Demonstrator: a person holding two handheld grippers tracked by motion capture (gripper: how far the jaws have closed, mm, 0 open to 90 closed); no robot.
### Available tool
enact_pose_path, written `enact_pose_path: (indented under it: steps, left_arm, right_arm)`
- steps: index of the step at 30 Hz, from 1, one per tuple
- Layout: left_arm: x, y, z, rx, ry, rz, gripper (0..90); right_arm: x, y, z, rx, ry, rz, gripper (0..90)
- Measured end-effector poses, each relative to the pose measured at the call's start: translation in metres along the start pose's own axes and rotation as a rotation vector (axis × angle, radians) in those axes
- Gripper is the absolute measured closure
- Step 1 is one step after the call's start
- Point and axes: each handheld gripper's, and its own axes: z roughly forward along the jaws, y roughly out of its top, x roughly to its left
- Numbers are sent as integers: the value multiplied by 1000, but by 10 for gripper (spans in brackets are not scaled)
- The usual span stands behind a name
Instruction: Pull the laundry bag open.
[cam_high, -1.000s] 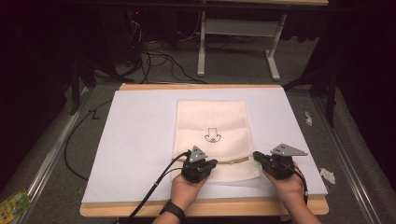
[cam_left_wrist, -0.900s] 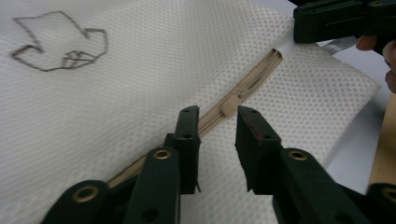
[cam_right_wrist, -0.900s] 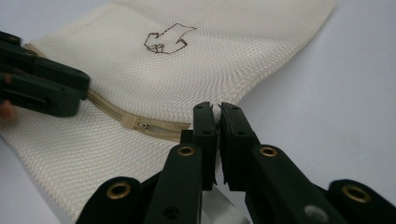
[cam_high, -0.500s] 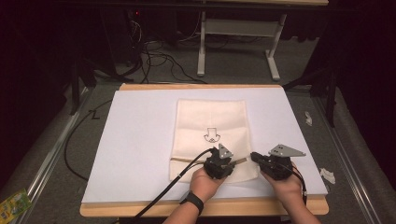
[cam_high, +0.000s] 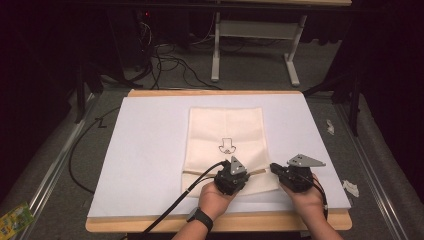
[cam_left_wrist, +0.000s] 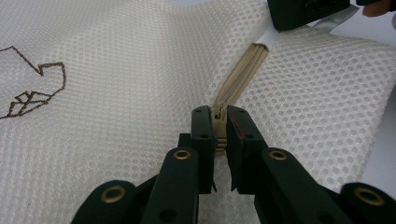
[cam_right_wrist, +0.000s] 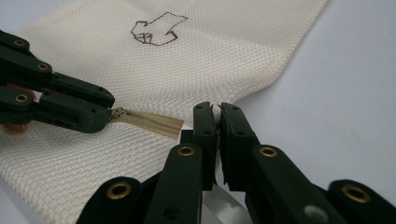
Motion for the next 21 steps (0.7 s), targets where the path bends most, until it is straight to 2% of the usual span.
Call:
enact_pose_path:
  steps: [1,2,5,6,8,11,12,13,14,15,18,21]
  left_arm:
    - [1,-2,-2,17,19,11,822]
    - [4,-4,-4,20,23,8,822]
    - [11,-10,-9,22,27,-14,822]
    - [16,-14,-15,22,33,-22,822]
    - [18,-15,-18,21,39,-19,822]
    - [28,-21,-34,26,71,-16,822]
    - [28,-21,-34,26,71,-16,822]
    - [38,-28,-44,29,93,-33,822]
    - [38,-28,-44,29,93,-33,822]
    - [47,-35,-55,26,109,-59,822]
    - [55,-44,-70,31,133,-68,822]
    - [61,-51,-81,32,149,-75,822]
  right_arm:
    - [2,0,0,10,-7,-16,875]
    - [3,0,0,7,-35,-29,875]
    - [-7,-1,-2,2,-32,10,875]
    - [-9,-2,-2,3,-34,22,875]
    - [-9,-2,-2,-3,-32,18,875]
    - [-8,-1,-3,-6,-39,16,874]
    - [-8,-1,-3,-6,-39,16,874]
    - [-9,-2,-3,-5,-45,15,875]
    - [-10,-2,-4,-6,-45,20,875]
    - [-11,-2,-5,-3,-47,25,875]
    - [-13,-2,-5,-6,-46,34,874]
    - [-10,-2,-4,-9,-46,23,874]
